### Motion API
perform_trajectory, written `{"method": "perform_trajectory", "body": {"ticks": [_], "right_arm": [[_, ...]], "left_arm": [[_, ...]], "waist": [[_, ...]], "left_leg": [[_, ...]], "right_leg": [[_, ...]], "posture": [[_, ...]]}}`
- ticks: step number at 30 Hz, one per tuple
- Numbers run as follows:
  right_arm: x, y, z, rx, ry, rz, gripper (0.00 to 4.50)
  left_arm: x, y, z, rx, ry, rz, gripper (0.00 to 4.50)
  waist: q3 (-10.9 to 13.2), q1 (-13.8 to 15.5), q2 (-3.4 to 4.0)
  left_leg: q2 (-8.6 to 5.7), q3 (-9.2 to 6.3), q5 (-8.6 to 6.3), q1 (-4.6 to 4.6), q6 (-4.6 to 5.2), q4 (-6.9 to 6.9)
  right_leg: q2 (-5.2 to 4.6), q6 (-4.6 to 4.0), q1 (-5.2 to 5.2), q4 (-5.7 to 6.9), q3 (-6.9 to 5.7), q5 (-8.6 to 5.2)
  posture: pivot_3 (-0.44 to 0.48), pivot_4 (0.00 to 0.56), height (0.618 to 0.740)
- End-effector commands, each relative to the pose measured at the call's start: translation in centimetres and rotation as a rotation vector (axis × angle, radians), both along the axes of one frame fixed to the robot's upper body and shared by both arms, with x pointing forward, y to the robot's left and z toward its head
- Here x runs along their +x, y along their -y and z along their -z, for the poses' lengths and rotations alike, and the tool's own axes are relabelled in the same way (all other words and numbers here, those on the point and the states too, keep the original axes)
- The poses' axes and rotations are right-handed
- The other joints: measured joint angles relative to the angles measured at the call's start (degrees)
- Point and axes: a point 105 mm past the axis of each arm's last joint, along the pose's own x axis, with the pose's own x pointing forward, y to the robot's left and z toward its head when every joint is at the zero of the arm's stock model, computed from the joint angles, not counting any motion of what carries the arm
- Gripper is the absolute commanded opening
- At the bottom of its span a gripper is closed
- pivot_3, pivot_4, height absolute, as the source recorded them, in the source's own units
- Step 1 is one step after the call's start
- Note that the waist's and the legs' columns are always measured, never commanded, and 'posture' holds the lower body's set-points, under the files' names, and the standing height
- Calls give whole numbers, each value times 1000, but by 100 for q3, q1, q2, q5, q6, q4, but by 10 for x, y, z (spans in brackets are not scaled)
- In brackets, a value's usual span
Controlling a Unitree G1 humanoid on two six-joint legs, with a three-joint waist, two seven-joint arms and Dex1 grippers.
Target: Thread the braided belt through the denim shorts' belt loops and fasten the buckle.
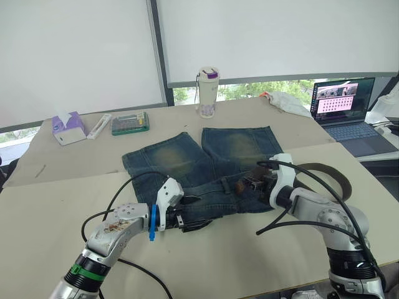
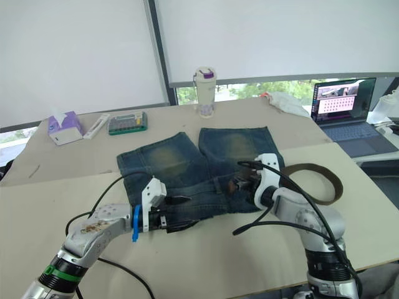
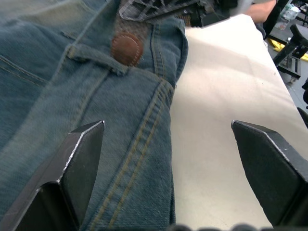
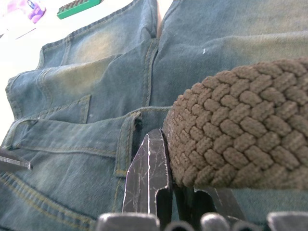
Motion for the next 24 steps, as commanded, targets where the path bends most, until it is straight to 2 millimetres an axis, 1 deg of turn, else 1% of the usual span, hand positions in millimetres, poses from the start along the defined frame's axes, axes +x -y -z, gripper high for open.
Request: {"method": "perform_trajectory", "body": {"ticks": [1,5,7,9,11,13,15,18,20,22,24], "right_arm": [[4,-7,-3,19,17,-17,0],[1,-3,-23,42,73,-46,0],[-2,1,-30,59,90,-54,0],[-2,4,-31,67,89,-45,0],[0,9,-20,39,62,-22,0],[2,8,-12,37,40,-13,0],[2,3,-11,49,37,-25,0],[1,-4,-18,92,60,-48,0],[-5,-7,-33,139,107,-93,0],[-11,-8,-41,171,130,-121,0],[-9,-3,-40,165,126,-98,0]], "left_arm": [[0,1,-5,-16,41,0,4474],[0,-2,-2,-14,41,-17,4474],[-2,-3,6,5,12,-20,4474],[-5,-6,16,42,-14,-23,4474],[-7,-8,22,47,-35,-30,4474],[-7,-8,22,43,-33,-29,4474],[-6,-8,21,46,-21,-24,4474],[-6,-9,20,51,-14,-21,4474],[-6,-9,20,54,-12,-20,4474],[-6,-10,20,55,-12,-19,4474],[-7,-10,20,54,-14,-19,4474]], "waist": [[0,-12,0],[-1,-13,1],[0,-3,5],[0,0,6],[0,1,6],[0,1,6],[0,1,7],[0,1,7],[-1,-2,8],[1,0,12],[1,1,13]], "left_leg": [[0,1,-1,12,1,0],[2,2,-3,15,5,-1],[1,1,-3,16,5,0],[-2,0,-4,16,6,-1],[-2,-1,-4,16,7,0],[-2,0,-4,16,7,0],[-2,1,-4,16,7,0],[-1,1,-5,16,8,0],[-1,0,-5,17,7,0],[0,0,-5,16,8,0],[-1,-1,-5,16,8,0]], "right_leg": [[0,0,0,1,1,0],[0,0,-2,2,2,0],[-1,0,-5,2,1,0],[-4,0,-6,0,1,0],[-4,0,-6,0,1,1],[-4,0,-4,1,1,1],[-4,0,-5,1,1,0],[-4,0,-3,1,1,1],[-4,0,-4,1,1,1],[-3,0,-8,2,1,1],[-4,0,-7,1,1,1]], "posture": [[0,150,740],[0,150,740],[0,150,740],[0,150,740],[0,150,740],[0,150,740],[0,150,740],[0,150,740],[0,150,740],[0,150,740],[0,150,740]]}}
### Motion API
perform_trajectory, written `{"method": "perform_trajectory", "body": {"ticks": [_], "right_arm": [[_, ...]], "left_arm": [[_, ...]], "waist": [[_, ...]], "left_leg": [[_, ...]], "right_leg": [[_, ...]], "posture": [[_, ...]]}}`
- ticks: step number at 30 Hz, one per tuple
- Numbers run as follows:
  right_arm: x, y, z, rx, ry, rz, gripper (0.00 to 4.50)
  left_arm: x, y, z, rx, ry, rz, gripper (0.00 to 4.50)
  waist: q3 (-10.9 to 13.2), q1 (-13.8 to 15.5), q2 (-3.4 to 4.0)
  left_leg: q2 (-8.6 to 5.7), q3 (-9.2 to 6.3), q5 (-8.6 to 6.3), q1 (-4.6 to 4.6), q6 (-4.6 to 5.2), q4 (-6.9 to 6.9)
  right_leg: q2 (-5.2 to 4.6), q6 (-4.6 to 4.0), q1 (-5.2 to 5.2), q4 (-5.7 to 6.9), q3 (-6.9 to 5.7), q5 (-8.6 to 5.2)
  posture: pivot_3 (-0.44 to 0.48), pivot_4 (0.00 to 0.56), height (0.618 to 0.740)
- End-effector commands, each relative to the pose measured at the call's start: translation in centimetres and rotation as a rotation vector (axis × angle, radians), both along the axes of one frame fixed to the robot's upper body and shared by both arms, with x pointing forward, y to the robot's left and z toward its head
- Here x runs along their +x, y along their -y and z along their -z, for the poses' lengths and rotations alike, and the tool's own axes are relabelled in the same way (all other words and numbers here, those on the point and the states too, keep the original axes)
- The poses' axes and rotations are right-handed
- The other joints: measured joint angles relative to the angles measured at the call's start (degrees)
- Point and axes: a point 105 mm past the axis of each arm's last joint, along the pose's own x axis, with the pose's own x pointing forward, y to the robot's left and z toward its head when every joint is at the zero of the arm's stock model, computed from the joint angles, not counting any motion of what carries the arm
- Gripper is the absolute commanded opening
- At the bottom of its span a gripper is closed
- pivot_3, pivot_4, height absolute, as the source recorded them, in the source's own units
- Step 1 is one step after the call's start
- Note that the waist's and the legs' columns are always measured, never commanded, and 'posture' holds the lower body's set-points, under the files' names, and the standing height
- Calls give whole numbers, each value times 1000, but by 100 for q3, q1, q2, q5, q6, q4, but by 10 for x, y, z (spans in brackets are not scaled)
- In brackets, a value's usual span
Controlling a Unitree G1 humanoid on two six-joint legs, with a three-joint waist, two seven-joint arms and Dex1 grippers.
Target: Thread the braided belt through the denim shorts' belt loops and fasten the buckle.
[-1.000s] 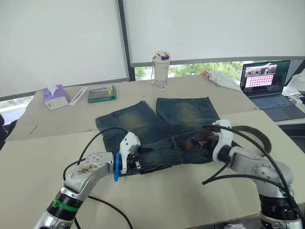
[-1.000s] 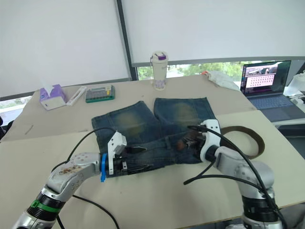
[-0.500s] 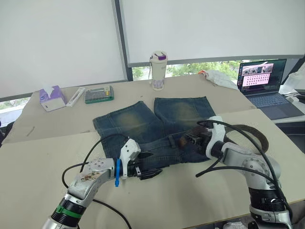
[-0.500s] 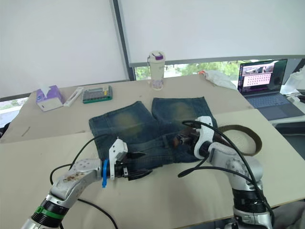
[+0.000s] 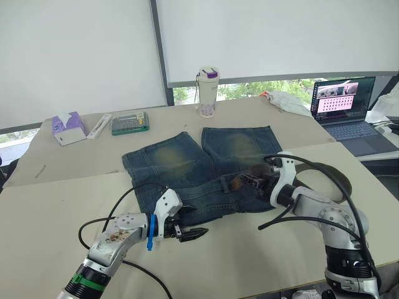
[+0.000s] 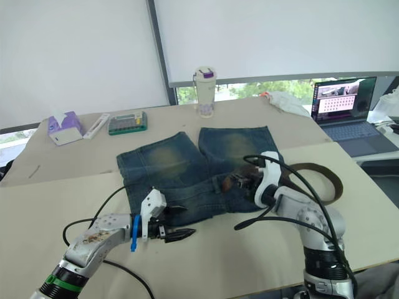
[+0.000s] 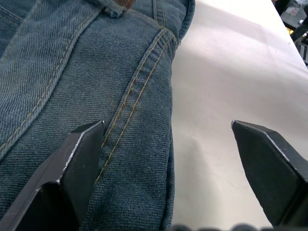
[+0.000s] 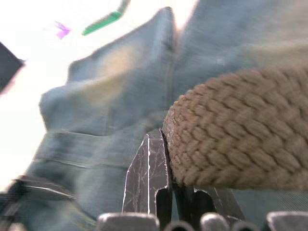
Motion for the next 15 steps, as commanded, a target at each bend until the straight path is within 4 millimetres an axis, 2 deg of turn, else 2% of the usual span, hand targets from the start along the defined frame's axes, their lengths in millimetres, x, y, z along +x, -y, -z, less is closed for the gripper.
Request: {"method": "perform_trajectory", "body": {"ticks": [1,5,9,15], "right_arm": [[-2,4,-18,20,69,2,0],[4,8,-11,-10,52,43,0],[10,9,7,-106,22,72,0],[11,0,20,-106,-6,49,0]], "left_arm": [[1,-1,-6,-11,19,3,4474],[1,0,-7,-10,21,6,4474],[2,0,-8,-7,26,10,4474],[3,-1,-8,-6,28,5,4474]], "waist": [[0,7,0],[0,10,0],[0,8,0],[-1,5,1]], "left_leg": [[0,0,0,1,0,0],[-4,0,-1,1,1,1],[-3,1,0,1,1,1],[-3,1,0,1,1,1]], "right_leg": [[0,0,2,0,0,0],[-4,1,2,1,-1,0],[-3,0,2,1,0,0],[-3,0,2,1,0,0]], "posture": [[0,150,740],[0,150,740],[0,150,740],[0,150,740]]}}
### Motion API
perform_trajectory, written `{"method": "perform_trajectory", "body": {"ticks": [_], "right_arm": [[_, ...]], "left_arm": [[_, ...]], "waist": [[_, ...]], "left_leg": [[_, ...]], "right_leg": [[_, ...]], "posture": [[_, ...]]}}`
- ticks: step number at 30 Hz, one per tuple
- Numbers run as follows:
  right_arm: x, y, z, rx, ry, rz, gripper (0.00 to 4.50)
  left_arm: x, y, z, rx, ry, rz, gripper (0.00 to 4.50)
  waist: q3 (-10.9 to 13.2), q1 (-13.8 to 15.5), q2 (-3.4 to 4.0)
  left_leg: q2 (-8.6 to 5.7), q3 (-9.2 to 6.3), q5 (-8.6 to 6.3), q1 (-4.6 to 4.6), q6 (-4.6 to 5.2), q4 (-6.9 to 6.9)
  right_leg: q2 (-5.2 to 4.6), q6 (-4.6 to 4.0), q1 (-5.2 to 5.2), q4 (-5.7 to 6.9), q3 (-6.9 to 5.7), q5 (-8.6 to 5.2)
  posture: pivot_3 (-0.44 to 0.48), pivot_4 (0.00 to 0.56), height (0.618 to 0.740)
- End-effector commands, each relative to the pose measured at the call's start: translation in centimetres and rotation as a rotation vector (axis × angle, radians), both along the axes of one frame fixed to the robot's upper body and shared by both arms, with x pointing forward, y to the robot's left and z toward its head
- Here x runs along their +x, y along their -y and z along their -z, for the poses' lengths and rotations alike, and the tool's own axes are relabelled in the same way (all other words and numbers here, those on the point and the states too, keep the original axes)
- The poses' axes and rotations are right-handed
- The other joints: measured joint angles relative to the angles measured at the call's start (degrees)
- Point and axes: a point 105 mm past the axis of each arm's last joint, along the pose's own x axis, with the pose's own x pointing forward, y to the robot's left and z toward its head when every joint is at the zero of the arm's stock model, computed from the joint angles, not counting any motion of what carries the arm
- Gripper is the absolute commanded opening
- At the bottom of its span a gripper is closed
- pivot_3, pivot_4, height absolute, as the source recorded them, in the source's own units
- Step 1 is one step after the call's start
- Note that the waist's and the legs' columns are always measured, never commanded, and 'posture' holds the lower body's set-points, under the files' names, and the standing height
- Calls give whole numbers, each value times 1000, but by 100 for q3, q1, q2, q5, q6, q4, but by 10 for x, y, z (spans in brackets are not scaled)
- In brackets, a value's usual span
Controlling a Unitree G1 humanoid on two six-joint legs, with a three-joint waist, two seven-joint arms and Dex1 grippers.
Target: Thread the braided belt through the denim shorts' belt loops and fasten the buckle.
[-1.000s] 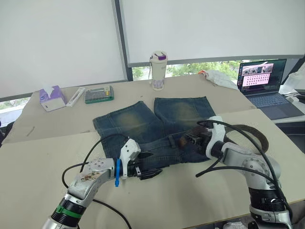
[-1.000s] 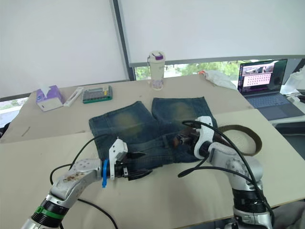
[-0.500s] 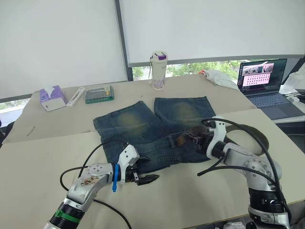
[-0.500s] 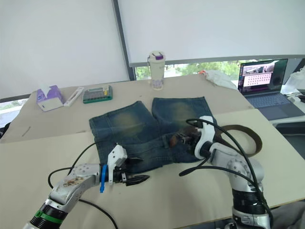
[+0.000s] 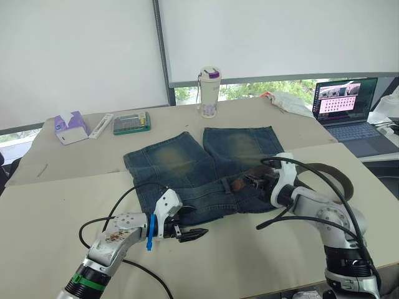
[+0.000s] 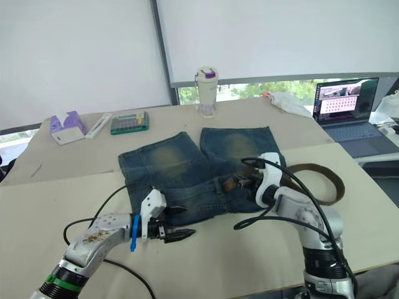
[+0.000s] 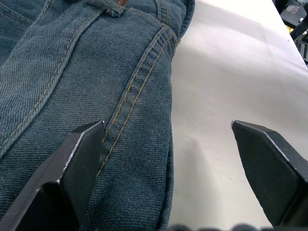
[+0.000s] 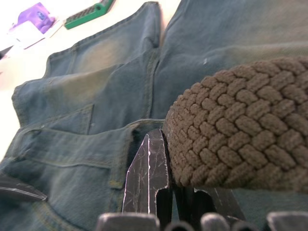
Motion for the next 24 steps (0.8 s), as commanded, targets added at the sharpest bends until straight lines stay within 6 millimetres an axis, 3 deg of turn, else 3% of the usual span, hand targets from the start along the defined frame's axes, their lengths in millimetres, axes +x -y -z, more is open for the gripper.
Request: {"method": "perform_trajectory", "body": {"ticks": [1,7,13,16,24], "right_arm": [[1,-10,1,10,17,-28,0],[13,2,19,-145,2,33,0],[8,-28,24,-149,2,-85,0],[9,-30,28,-185,2,-90,0],[5,-50,9,-71,46,-157,0]], "left_arm": [[4,-1,-7,-9,26,-4,4474],[7,-2,-4,4,33,-21,4474],[8,-2,2,28,31,-30,4474],[8,-2,3,34,34,-30,4474],[9,-1,3,27,25,-43,4474]], "waist": [[0,-2,1],[-1,-15,1],[-3,-27,4],[-4,-32,5],[-5,-48,5]], "left_leg": [[1,0,0,1,0,0],[2,1,0,6,0,-1],[4,2,0,6,-1,-1],[6,2,0,7,-1,-2],[8,2,-1,9,-1,-2]], "right_leg": [[1,0,0,0,0,0],[4,0,3,1,1,0],[5,-1,1,1,2,0],[6,-1,1,1,1,0],[7,-1,0,2,2,0]], "posture": [[0,150,740],[0,150,740],[0,150,740],[0,150,740],[0,150,740]]}}
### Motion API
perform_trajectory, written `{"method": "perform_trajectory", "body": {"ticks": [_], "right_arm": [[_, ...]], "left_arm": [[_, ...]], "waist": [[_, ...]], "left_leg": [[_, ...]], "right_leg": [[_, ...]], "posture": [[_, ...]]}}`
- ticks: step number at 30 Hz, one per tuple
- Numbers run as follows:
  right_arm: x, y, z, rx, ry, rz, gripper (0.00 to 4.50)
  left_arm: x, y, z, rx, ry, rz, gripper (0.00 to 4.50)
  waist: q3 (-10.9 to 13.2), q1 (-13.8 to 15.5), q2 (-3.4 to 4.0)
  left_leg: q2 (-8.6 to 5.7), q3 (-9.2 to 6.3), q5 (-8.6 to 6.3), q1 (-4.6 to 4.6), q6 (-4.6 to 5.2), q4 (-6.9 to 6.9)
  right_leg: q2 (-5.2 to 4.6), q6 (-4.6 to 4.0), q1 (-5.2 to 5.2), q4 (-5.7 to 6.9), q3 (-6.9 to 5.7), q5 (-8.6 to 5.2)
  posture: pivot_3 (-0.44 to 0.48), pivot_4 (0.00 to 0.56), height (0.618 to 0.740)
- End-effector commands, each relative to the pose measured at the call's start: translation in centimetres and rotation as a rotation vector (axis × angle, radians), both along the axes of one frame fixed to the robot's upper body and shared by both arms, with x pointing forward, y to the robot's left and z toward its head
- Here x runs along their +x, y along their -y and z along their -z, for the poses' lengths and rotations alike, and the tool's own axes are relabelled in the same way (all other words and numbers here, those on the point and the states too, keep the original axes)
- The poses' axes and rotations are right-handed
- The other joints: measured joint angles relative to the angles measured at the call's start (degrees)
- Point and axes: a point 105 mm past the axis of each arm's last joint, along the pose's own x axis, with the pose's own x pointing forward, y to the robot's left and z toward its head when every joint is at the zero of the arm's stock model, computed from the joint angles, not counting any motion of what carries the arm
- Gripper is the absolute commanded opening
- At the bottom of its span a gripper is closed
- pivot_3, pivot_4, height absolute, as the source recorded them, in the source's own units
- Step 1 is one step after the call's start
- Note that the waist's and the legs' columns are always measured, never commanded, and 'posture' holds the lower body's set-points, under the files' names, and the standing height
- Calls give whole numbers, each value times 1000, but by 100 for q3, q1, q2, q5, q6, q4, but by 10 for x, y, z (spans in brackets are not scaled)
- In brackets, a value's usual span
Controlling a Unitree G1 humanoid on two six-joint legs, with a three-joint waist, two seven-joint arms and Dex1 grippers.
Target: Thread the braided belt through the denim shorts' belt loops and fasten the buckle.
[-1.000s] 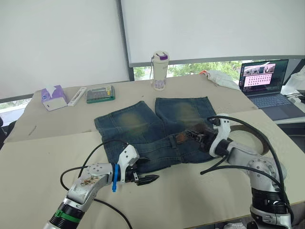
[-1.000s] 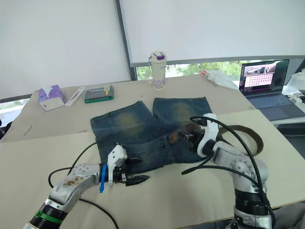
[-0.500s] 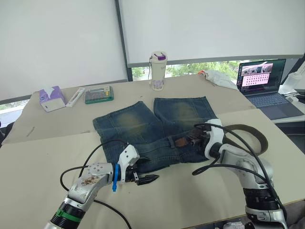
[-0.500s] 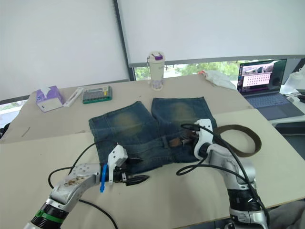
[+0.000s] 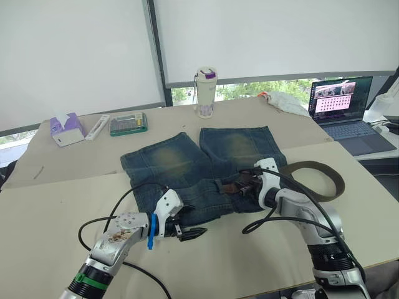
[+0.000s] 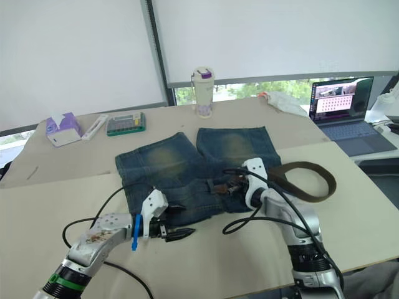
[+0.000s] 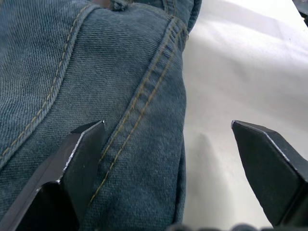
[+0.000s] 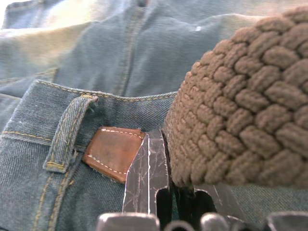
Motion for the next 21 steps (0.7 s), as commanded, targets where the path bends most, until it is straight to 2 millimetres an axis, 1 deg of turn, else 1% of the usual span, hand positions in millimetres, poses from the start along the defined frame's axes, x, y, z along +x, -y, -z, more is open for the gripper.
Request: {"method": "perform_trajectory", "body": {"ticks": [1,3,5,6,7,8,9,10,14,18,21], "right_arm": [[-4,-26,-25,126,47,-95,0],[-1,-26,-32,165,52,-83,0],[-1,-25,-27,116,47,-88,0],[-1,-24,-21,62,42,-92,0],[-1,-22,-6,-51,38,-97,0],[-2,-19,3,-131,37,-103,0],[-2,-19,9,-160,34,-106,0],[-1,-18,11,-156,35,-99,0],[1,-23,-5,-45,65,-101,0],[-3,-35,-29,221,27,-117,0],[-4,-37,-32,292,-12,-115,0]], "left_arm": [[3,-1,-3,0,13,-6,4474],[3,0,-3,1,13,-6,4474],[3,0,-3,2,9,-9,4474],[3,0,-2,6,4,-11,4474],[2,0,0,15,2,-11,4474],[2,-1,1,22,1,-11,4474],[2,-1,1,26,-1,-12,4474],[2,-1,2,30,-3,-13,4474],[2,-3,3,42,-2,-19,4474],[0,-2,3,41,-8,-21,4474],[0,-2,3,41,-9,-23,4474]], "waist": [[0,-4,0],[0,-5,0],[0,-1,1],[0,11,1],[0,14,1],[-1,15,2],[-1,16,2],[-1,16,2],[-4,15,2],[-4,11,2],[-4,12,3]], "left_leg": [[0,0,0,0,0,0],[0,-1,0,0,0,0],[0,-1,0,0,0,0],[-1,-1,0,0,0,0],[-2,-2,0,0,0,0],[-3,-2,0,0,0,0],[-6,-1,0,0,0,0],[-7,0,0,1,0,0],[-4,0,0,4,-1,0],[-2,-2,0,3,0,0],[-1,-3,0,3,0,0]], "right_leg": [[0,0,0,0,0,0],[0,0,-2,0,1,0],[-1,-1,-2,2,1,0],[-2,-1,-2,2,1,0],[-2,-1,-2,1,0,0],[-3,-1,-1,1,-1,0],[-5,-1,-1,0,0,0],[-5,0,-1,-1,-1,0],[-3,-1,4,1,0,0],[-2,0,2,1,0,0],[-2,-1,-1,2,2,1]], "posture": [[0,150,740],[0,150,740],[0,150,740],[0,150,740],[0,150,740],[0,150,740],[0,150,740],[0,150,740],[0,150,740],[0,150,740],[0,150,740]]}}
